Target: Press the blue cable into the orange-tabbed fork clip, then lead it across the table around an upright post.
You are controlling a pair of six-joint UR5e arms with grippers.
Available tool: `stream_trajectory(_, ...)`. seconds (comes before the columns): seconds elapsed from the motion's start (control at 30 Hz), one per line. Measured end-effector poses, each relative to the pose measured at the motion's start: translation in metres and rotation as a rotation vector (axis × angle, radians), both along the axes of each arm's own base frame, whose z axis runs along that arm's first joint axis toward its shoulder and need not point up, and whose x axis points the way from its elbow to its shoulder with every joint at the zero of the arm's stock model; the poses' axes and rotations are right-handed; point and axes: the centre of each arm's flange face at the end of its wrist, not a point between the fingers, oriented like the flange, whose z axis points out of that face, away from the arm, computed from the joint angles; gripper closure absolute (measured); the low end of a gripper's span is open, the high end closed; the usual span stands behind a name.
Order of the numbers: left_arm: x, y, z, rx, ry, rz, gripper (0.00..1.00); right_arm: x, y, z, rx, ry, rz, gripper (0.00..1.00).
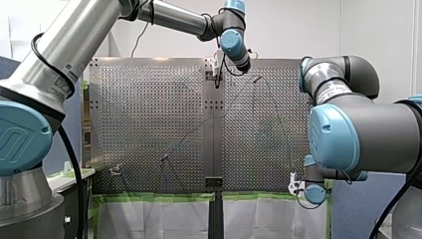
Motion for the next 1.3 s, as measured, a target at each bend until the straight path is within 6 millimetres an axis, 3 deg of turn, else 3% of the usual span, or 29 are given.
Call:
stream_trajectory(0.23,-0.017,0.004,-0.002,0.019,0.027,-0.009,0.00,0.000,0.000,0.000,0.000,0.000,0.000,1.00)
stream_trajectory(1.3,-0.075,0.078,0.064,-0.363,-0.096,-0.024,0.00,0.001,0.000,0.001,0.001,-0.001,0.005,1.00)
